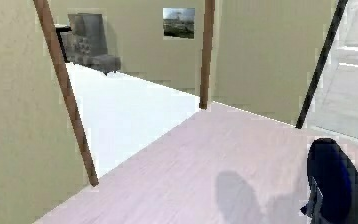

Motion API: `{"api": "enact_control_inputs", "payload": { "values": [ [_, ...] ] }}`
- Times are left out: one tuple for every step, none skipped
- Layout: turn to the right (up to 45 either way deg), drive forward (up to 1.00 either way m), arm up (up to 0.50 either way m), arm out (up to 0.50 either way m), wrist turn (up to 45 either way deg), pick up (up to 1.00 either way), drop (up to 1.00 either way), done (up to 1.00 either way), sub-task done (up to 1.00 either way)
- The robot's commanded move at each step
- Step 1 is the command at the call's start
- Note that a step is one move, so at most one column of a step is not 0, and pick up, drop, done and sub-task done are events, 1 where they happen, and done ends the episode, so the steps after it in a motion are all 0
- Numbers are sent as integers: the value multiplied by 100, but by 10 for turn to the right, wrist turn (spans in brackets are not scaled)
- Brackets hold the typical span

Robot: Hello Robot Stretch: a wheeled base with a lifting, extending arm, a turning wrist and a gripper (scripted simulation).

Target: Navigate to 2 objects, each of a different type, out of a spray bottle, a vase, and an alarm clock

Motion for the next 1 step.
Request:
{"api": "enact_control_inputs", "payload": {
  "values": [
    [150,0,0,0,0,0,0,0,0]
  ]
}}
